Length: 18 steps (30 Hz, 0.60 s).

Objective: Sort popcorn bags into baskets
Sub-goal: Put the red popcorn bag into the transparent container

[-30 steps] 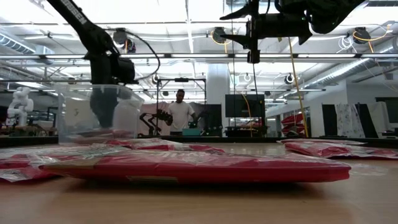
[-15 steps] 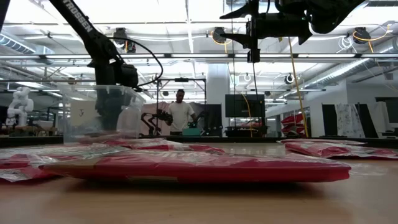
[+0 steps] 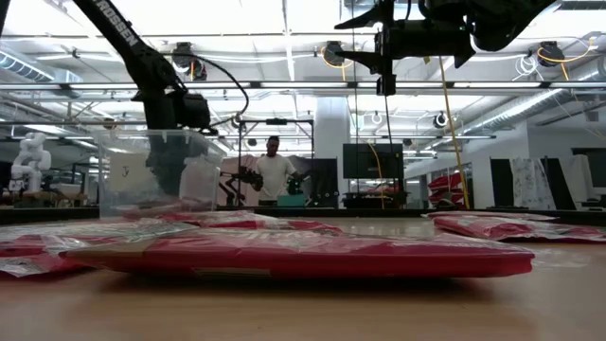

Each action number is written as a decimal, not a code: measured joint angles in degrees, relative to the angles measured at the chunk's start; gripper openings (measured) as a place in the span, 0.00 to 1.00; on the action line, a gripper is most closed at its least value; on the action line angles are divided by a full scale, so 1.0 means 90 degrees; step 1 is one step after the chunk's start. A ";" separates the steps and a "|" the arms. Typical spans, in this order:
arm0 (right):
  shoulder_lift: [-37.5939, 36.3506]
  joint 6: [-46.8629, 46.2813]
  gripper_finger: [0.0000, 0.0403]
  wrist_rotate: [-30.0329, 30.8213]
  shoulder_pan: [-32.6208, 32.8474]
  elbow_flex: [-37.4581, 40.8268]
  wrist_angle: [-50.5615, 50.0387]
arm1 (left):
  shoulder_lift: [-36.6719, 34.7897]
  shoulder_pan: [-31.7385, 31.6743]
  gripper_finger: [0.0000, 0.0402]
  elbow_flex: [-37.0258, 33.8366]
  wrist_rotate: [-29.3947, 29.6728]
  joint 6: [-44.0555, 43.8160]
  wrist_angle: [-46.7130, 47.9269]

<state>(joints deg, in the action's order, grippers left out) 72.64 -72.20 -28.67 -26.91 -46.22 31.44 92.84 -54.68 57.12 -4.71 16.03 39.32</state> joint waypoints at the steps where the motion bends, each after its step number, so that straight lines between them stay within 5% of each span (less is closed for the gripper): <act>1: 0.0000 0.0002 0.45 0.0004 -0.0003 0.0000 0.0000 | -0.0108 -0.0005 0.01 0.0000 0.0004 0.0000 0.0000; 18: 0.0000 0.0101 0.45 0.0201 -0.0003 0.0000 -0.0051 | -0.1308 -0.0029 0.00 0.0017 0.0027 -0.0085 0.0165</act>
<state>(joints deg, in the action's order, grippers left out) 72.64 -71.30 -26.86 -26.94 -46.22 30.98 81.08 -54.94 57.28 -4.47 15.26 40.80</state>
